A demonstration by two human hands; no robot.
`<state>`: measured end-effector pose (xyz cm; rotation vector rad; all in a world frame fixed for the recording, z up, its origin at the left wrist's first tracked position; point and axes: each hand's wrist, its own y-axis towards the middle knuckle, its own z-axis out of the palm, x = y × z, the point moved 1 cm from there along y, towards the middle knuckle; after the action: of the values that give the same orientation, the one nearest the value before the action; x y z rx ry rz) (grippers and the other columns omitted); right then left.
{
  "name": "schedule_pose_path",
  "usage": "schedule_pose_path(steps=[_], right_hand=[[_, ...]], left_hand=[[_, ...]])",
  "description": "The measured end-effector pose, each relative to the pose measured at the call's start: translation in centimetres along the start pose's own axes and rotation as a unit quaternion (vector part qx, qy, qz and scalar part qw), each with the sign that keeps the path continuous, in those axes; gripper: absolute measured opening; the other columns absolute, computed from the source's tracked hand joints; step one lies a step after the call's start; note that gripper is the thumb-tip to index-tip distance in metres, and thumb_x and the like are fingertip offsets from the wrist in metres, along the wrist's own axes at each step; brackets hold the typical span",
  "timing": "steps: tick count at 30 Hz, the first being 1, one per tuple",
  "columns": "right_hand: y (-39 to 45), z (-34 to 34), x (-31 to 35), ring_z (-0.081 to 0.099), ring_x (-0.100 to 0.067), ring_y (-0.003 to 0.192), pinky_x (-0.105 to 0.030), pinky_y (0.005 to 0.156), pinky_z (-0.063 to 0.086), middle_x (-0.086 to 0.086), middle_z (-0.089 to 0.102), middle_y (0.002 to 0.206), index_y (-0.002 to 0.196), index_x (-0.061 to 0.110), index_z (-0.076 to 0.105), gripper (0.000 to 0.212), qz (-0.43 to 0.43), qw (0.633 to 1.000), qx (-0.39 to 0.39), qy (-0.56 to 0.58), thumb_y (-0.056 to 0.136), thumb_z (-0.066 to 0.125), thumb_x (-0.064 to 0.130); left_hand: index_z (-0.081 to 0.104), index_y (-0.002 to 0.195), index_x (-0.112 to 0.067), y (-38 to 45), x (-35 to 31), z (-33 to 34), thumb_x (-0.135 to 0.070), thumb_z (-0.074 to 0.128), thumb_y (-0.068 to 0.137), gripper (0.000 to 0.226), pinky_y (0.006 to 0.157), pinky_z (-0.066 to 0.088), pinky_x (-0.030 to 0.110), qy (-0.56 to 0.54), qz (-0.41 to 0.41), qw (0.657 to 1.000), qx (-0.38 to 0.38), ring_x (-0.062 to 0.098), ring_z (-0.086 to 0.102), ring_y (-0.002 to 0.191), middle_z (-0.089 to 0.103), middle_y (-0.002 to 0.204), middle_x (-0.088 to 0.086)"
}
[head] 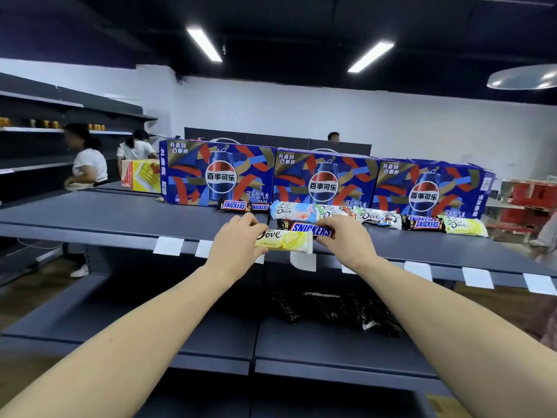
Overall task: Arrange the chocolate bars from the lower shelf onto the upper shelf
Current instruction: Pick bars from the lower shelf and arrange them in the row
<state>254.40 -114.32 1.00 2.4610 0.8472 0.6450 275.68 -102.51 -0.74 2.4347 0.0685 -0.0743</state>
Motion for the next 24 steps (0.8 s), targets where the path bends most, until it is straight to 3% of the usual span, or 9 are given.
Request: schedule_pose_path(steps=[6, 11, 17, 24], right_hand=[[3.0, 1.8, -1.0, 0.060, -0.017, 0.101, -0.038, 0.086, 0.052, 0.005, 0.068, 0.113, 0.118, 0.022, 0.069, 0.033, 0.024, 1.000, 0.000, -0.005, 0.086, 0.071, 0.023], [3.7, 1.9, -3.7, 0.059, -0.014, 0.095, -0.031, 0.077, 0.050, 0.005, 0.068, 0.107, 0.115, 0.025, 0.070, 0.031, 0.046, 0.999, -0.001, -0.023, 0.084, 0.073, 0.025], [3.6, 0.5, -8.7, 0.060, -0.019, 0.104, -0.037, 0.086, 0.052, 0.003, 0.068, 0.115, 0.117, 0.022, 0.069, 0.034, 0.069, 0.997, -0.008, -0.023, 0.084, 0.073, 0.020], [2.9, -2.5, -17.8, 0.061, -0.019, 0.101, -0.037, 0.084, 0.052, 0.004, 0.069, 0.109, 0.114, 0.023, 0.070, 0.030, 0.074, 0.997, -0.014, -0.034, 0.084, 0.073, 0.021]], left_hand=[[0.059, 0.125, -0.027, 3.3, 2.1, 2.2, -0.041, 0.068, 0.085, 0.044, 0.084, 0.038, 0.027, -0.005, 0.015, 1.000, 0.015, 0.018, 0.047, 0.106, 0.052, 0.117, -0.005], [0.057, 0.128, -0.028, 5.6, 0.8, 4.2, -0.041, 0.067, 0.085, 0.046, 0.087, 0.039, 0.028, -0.018, 0.031, 0.999, 0.025, 0.018, 0.047, 0.109, 0.052, 0.118, -0.005], [0.057, 0.127, -0.027, 8.2, -3.7, 6.7, -0.040, 0.067, 0.085, 0.045, 0.087, 0.039, 0.029, -0.032, 0.056, 0.997, 0.031, 0.019, 0.048, 0.109, 0.053, 0.116, -0.004], [0.056, 0.128, -0.027, 11.2, -11.9, 10.0, -0.040, 0.068, 0.085, 0.047, 0.086, 0.039, 0.029, -0.034, 0.061, 0.997, 0.036, 0.020, 0.048, 0.108, 0.053, 0.115, -0.004]])
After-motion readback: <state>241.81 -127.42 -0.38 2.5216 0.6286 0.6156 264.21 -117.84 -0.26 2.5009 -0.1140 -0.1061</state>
